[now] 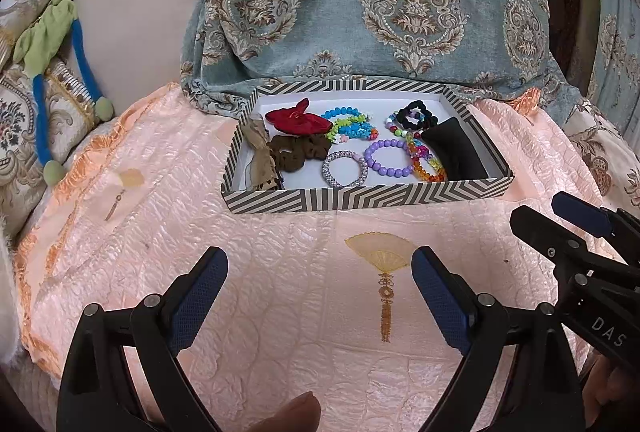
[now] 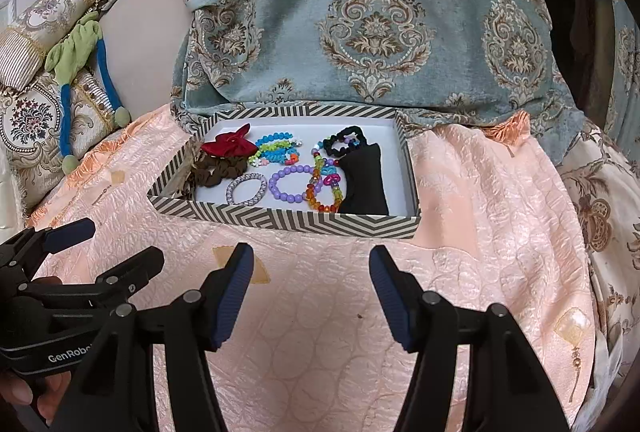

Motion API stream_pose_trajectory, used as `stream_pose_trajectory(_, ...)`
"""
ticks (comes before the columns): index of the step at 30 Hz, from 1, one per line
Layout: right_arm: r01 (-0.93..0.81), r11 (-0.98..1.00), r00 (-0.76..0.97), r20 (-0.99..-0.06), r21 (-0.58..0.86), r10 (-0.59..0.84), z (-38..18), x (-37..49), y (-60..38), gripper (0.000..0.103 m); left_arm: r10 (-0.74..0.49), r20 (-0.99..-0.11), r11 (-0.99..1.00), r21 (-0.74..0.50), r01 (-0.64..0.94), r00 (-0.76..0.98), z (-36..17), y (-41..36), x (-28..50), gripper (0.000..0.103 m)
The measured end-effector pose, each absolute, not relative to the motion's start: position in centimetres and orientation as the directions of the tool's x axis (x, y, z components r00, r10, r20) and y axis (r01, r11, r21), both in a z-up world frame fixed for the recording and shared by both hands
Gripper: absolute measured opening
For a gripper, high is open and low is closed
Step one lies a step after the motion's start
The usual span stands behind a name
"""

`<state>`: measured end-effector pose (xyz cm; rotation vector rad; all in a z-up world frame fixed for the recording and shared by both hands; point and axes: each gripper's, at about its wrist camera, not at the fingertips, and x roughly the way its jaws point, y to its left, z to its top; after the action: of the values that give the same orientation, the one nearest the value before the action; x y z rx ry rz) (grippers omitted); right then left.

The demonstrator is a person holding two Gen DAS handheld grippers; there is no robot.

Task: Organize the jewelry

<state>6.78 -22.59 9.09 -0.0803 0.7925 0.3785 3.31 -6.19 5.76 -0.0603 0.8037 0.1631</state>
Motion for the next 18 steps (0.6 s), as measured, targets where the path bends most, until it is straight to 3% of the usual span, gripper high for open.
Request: stream_pose_trajectory(18, -0.367, 0.928, 0.637, -0.709, 0.065, 0.302, 8.99, 6.71, -22.38, 0.063, 0.119, -0.726, 0.986, 0.010, -0.164, 0.677, 5.50, -6.40, 3.52, 0.080)
